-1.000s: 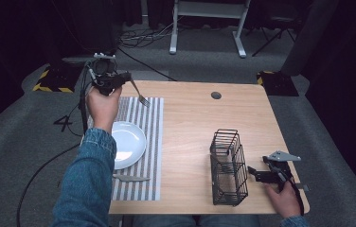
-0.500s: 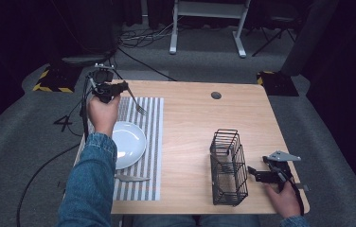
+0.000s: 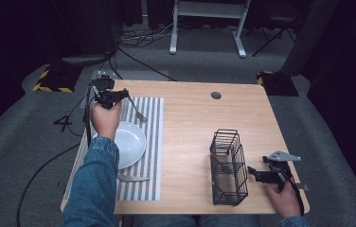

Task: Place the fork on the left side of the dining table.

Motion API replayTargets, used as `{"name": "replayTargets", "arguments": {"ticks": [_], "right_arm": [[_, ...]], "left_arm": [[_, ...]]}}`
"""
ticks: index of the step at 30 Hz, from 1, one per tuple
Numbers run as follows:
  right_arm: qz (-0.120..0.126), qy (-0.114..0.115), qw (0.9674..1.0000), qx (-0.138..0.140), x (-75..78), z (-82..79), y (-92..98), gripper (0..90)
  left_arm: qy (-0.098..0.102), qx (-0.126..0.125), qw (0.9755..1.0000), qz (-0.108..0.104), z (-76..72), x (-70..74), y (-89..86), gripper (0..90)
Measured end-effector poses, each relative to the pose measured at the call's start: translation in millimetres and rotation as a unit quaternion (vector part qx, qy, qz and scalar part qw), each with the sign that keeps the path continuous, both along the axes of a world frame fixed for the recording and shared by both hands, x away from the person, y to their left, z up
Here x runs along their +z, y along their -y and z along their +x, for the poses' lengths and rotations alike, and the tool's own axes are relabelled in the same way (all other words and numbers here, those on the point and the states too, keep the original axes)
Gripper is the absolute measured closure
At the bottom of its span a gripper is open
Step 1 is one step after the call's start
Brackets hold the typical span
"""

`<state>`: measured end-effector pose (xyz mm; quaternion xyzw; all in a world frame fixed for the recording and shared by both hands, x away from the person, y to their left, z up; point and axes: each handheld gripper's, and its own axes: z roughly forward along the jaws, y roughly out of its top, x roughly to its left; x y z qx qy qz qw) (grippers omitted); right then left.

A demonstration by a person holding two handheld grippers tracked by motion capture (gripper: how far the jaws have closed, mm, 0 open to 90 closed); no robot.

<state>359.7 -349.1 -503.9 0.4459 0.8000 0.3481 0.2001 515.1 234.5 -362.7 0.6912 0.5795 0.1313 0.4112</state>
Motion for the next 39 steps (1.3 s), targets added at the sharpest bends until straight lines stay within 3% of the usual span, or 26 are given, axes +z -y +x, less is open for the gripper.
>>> {"name": "replayTargets", "arguments": {"ticks": [7, 13, 20, 27, 39], "right_arm": [[0.000, 0.000, 1.0000, 0.000, 0.0, 0.0, -0.1, 15.7], [0.000, 0.000, 1.0000, -0.001, 0.0, -0.1, -0.1, 15.6], [-0.001, 0.000, 1.0000, -0.002, 0.0, -0.1, -0.1, 15.5], [-0.001, 0.000, 1.0000, -0.005, 0.0, -0.2, -0.2, 15.5], [-0.001, 0.000, 1.0000, -0.005, 0.0, -0.2, -0.3, 15.5]], "left_arm": [[-0.001, 0.001, 1.0000, -0.007, 1.5, -2.3, -4.1, 85.7], [-0.009, 0.012, 0.9999, -0.001, 6.0, -8.5, -13.6, 69.9], [-0.023, 0.034, 0.9991, 0.013, 10.1, -19.8, -26.2, 60.6], [-0.042, 0.047, 0.9971, 0.042, 14.7, -34.1, -37.6, 57.0], [-0.061, 0.057, 0.9952, 0.052, 17.0, -52.6, -48.6, 55.0]]}}
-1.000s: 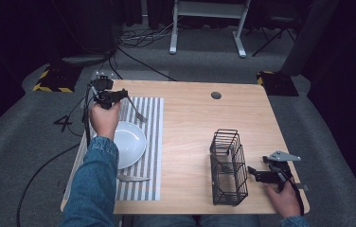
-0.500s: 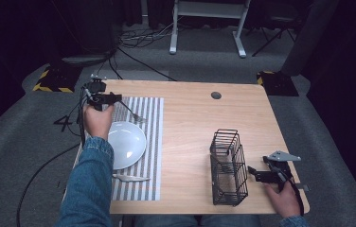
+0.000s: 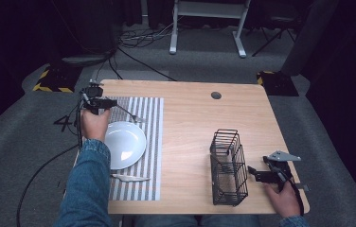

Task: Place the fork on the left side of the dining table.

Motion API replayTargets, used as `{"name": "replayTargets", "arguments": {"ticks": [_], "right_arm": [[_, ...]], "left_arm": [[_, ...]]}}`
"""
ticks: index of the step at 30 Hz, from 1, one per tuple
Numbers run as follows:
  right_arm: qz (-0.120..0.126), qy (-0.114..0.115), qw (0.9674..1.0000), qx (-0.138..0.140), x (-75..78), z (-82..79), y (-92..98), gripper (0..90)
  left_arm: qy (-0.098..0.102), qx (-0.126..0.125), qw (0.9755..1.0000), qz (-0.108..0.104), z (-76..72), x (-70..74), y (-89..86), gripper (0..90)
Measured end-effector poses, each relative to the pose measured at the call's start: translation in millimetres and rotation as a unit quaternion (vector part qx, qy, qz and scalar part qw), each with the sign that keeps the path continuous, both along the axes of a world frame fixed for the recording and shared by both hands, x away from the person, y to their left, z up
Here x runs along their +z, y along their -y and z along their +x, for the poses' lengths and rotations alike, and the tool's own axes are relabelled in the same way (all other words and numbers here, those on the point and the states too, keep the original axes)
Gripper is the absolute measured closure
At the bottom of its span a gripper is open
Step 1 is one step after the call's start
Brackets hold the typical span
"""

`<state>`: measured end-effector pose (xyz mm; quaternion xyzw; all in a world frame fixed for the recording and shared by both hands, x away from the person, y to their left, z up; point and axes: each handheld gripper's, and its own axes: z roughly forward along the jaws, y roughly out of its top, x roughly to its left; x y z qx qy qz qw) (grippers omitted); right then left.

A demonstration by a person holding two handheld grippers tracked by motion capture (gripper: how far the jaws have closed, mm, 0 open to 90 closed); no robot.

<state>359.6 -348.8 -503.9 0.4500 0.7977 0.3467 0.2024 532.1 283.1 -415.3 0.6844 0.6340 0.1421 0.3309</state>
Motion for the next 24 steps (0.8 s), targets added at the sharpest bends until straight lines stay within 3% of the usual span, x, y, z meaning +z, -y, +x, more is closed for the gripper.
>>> {"name": "replayTargets", "arguments": {"ticks": [24], "right_arm": [[0.000, 0.000, 1.0000, 0.000, 0.0, 0.0, 0.0, 15.5]], "left_arm": [[-0.023, 0.010, 0.9995, -0.020, -8.5, -27.1, -17.6, 54.3]]}}
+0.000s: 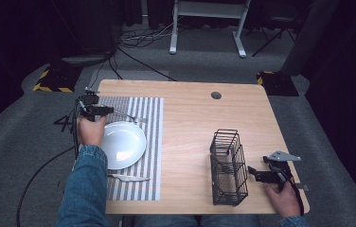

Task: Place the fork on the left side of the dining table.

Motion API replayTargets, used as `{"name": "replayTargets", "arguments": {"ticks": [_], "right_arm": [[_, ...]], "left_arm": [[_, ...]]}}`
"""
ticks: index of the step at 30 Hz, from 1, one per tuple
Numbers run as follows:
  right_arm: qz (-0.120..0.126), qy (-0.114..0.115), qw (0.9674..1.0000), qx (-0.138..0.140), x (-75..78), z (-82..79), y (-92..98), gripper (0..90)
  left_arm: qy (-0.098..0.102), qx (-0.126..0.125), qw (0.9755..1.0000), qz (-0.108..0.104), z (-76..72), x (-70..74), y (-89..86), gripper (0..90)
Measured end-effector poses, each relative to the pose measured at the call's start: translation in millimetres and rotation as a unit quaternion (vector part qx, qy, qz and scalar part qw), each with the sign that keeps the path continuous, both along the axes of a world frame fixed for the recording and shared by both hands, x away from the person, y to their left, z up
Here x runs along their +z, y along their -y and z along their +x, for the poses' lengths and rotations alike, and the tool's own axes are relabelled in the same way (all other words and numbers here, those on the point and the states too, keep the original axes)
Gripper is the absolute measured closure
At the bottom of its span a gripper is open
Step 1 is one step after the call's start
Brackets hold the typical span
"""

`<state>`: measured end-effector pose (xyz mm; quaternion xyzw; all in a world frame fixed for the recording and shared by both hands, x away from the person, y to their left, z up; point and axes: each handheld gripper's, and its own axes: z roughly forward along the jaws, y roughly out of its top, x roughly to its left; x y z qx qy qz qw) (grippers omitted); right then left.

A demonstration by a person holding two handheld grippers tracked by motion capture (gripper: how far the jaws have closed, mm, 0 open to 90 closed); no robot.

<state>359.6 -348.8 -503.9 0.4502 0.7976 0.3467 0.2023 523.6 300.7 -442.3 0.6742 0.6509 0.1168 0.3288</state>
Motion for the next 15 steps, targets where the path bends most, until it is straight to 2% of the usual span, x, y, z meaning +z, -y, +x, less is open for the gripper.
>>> {"name": "replayTargets", "arguments": {"ticks": [4, 10, 15], "right_arm": [[0.000, 0.000, 1.0000, 0.000, 0.0, 0.0, 0.0, 15.5], [0.000, 0.000, 1.0000, 0.000, 0.0, 0.0, 0.0, 15.5], [0.000, 0.000, 1.0000, 0.000, 0.0, 0.0, 0.0, 15.4]], "left_arm": [[-0.011, 0.000, 0.9999, -0.001, 0.3, -4.0, -2.6, 53.9], [-0.013, 0.000, 0.9999, -0.002, -1.4, -6.9, -1.7, 53.8], [-0.019, 0.002, 0.9998, -0.010, -4.0, -13.8, -4.1, 53.9]]}}
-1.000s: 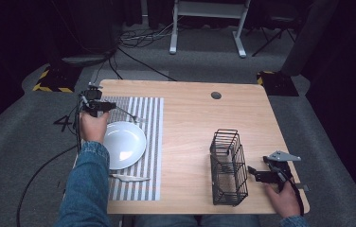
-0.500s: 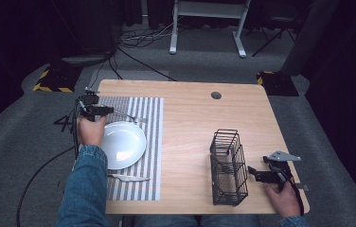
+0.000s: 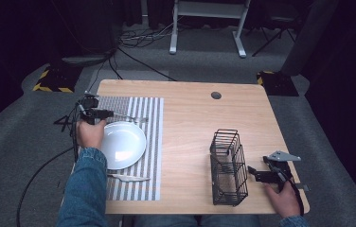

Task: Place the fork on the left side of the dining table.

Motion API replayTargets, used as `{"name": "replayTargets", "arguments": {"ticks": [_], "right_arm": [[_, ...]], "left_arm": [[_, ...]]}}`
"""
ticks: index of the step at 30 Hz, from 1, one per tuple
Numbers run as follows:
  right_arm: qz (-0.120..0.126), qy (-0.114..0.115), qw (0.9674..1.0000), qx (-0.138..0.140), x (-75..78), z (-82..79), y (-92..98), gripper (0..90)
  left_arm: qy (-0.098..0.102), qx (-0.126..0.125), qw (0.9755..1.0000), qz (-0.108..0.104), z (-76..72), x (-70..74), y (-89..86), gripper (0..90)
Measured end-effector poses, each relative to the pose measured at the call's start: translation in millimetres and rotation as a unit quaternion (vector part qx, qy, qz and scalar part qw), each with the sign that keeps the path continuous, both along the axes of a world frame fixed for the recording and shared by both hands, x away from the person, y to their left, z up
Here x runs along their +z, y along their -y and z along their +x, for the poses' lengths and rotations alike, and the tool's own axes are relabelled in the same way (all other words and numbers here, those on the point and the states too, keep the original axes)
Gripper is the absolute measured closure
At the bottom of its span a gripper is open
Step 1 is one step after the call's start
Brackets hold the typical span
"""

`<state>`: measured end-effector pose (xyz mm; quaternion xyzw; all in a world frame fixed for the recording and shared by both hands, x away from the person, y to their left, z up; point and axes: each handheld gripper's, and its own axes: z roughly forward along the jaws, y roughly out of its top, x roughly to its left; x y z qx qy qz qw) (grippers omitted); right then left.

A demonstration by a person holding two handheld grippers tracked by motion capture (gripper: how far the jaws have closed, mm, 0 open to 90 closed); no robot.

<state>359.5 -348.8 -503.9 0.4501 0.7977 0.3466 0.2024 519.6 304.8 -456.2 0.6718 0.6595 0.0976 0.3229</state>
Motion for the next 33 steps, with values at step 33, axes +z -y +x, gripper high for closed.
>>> {"name": "replayTargets", "arguments": {"ticks": [33], "right_arm": [[-0.001, 0.000, 1.0000, -0.005, 0.0, 0.0, -0.1, 15.4]], "left_arm": [[0.027, -0.012, 0.9996, 0.004, 41.0, 6.9, 16.1, 48.0]]}}
